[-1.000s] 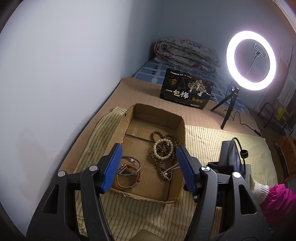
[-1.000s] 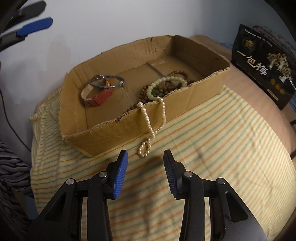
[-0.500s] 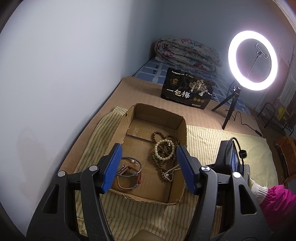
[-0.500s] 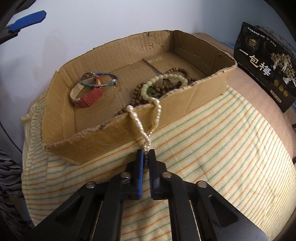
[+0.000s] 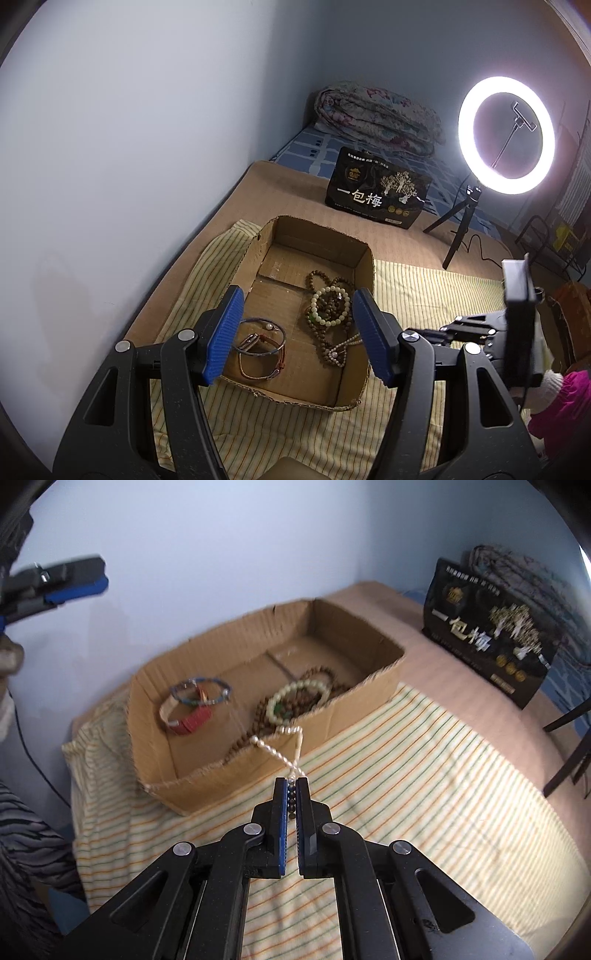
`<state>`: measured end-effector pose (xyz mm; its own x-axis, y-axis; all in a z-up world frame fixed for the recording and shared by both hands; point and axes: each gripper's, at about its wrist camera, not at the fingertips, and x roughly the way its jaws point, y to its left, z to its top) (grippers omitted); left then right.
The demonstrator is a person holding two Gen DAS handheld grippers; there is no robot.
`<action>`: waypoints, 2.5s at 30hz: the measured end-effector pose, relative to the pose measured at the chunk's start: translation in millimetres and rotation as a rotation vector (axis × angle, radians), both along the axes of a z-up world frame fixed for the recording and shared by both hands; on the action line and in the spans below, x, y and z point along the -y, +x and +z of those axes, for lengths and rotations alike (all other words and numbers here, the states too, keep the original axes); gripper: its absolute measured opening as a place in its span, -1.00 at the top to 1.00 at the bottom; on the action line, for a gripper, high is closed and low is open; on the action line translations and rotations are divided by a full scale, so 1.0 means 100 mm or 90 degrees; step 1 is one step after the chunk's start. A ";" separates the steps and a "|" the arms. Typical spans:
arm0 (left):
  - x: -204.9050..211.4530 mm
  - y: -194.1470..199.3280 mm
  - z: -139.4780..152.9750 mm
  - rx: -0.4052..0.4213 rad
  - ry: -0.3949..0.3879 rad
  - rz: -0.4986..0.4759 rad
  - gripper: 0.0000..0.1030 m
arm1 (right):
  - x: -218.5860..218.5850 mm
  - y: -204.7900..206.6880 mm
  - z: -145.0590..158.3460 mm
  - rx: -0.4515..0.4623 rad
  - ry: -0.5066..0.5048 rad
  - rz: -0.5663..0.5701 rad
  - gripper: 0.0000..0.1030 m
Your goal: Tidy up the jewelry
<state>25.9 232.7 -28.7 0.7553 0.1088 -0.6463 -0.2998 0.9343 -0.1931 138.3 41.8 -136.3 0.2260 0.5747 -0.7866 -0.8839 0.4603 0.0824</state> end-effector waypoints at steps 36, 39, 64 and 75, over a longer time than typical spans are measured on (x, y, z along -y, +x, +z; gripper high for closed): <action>0.04 -0.15 0.10 0.015 0.027 0.017 -0.23 | -0.59 -0.04 0.51 -0.017 0.055 -0.073 0.39; 0.13 -0.16 0.12 0.016 0.034 0.012 -0.23 | -0.47 -0.06 0.54 -0.017 0.056 -0.091 0.39; 1.21 -0.32 0.33 0.057 0.093 -0.040 -0.68 | 0.85 -0.49 0.90 0.060 0.076 -0.241 -0.41; 1.35 -0.30 0.26 0.038 0.116 -0.027 -0.98 | 1.06 -0.54 0.84 0.097 0.063 -0.267 -0.54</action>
<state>-4.0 97.8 -3.1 0.7983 0.1871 -0.5724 -0.2519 0.9671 -0.0352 84.2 -64.0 -52.5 0.5644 0.4794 -0.6720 -0.6278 0.7779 0.0277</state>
